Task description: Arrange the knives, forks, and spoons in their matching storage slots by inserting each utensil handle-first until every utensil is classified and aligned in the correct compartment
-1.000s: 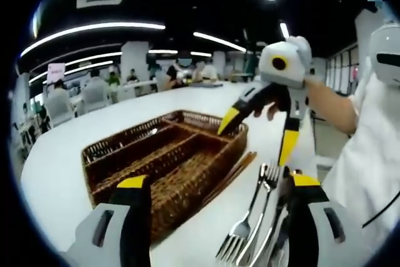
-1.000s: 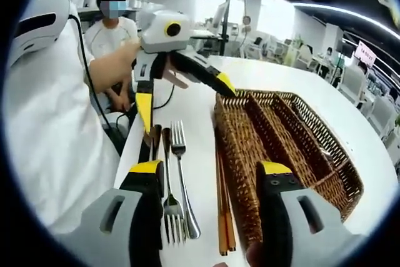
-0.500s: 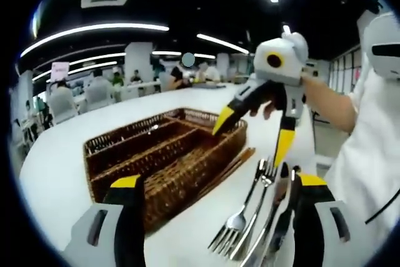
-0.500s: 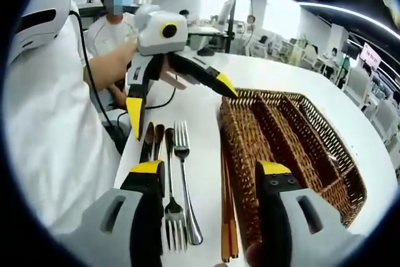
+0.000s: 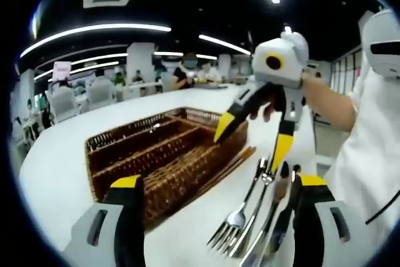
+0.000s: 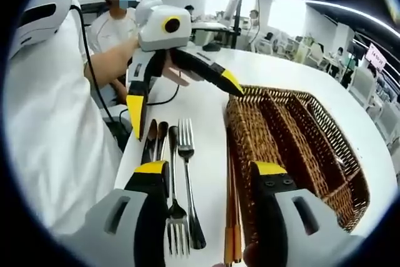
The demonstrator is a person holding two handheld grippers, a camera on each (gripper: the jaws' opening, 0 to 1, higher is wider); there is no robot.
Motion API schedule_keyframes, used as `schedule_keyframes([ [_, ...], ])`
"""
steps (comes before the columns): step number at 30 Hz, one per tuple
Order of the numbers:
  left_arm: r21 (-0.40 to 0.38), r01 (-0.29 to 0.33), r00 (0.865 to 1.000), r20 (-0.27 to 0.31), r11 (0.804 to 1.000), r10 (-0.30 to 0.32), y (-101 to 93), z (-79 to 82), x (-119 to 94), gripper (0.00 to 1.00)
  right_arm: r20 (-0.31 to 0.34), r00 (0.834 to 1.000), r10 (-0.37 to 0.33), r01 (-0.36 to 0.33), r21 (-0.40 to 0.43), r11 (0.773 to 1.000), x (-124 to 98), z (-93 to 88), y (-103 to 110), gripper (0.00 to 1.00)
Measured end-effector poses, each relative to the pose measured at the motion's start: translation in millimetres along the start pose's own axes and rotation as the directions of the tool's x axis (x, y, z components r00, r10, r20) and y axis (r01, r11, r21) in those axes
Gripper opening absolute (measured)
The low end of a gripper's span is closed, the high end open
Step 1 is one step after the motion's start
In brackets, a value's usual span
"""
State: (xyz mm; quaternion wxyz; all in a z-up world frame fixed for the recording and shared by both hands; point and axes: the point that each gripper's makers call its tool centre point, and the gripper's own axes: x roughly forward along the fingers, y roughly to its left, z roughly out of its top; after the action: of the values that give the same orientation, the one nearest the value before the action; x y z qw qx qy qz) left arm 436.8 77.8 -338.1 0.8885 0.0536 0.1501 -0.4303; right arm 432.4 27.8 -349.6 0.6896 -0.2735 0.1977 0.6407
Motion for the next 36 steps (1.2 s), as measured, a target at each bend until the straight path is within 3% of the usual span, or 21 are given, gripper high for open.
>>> schedule_keyframes([
  [18, -0.012, -0.007, 1.000, 0.004, 1.000, 0.007, 2.1, -3.9, -3.5, 0.99, -0.076, 0.996, 0.041, -0.044, -0.036, 0.998, 20.2, -7.2, 13.2, 0.40],
  [36, -0.009, -0.006, 1.000, -0.007, 1.000, 0.006, -2.0, -5.2, -1.9, 0.99, -0.165, 0.983, 0.074, -0.084, -0.056, 0.995, 32.5, -17.7, 25.1, 0.18],
])
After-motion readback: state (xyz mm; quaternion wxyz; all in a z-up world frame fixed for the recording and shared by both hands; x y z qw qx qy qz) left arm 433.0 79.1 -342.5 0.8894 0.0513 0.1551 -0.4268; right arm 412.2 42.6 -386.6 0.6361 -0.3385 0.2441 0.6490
